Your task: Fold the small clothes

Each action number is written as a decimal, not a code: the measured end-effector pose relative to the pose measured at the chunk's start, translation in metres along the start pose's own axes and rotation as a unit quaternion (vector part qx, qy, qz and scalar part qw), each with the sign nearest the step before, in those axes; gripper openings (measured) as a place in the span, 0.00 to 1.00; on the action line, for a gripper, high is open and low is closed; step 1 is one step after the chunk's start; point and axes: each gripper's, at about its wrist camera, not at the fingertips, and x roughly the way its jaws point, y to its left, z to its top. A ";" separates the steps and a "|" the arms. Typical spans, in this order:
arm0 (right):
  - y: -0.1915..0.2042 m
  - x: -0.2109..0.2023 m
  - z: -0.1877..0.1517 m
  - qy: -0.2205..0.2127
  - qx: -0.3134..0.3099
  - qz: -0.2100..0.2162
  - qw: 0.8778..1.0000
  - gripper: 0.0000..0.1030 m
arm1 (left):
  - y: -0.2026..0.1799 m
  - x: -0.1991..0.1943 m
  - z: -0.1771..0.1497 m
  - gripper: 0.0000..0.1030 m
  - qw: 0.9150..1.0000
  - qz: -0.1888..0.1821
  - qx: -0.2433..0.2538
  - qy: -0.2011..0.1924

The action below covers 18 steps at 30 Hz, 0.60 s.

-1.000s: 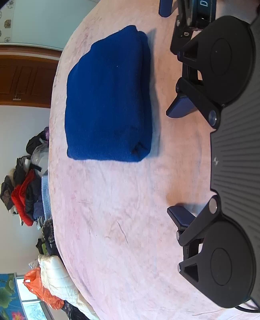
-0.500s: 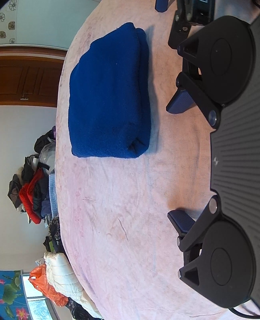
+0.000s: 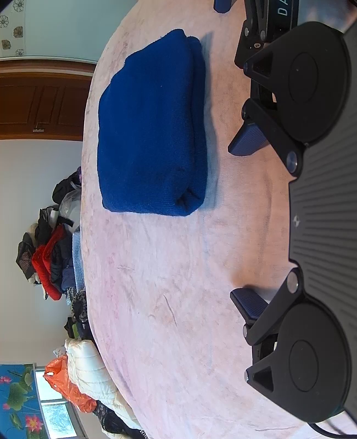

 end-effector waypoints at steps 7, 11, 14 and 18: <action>0.001 0.000 0.000 0.000 0.000 0.000 1.000 1.00 | 0.001 0.001 0.001 1.00 1.000 -0.003 -0.004 0.002; 0.001 0.000 0.000 0.000 -0.001 -0.001 1.000 1.00 | 0.001 0.002 0.001 1.00 1.000 -0.003 -0.004 0.002; 0.001 -0.001 0.000 0.000 0.000 0.000 1.000 1.00 | 0.001 0.002 0.001 1.00 1.000 -0.003 -0.004 0.003; 0.000 -0.002 0.000 0.004 0.001 0.006 1.000 1.00 | 0.003 0.001 0.006 1.00 1.000 -0.006 0.007 0.016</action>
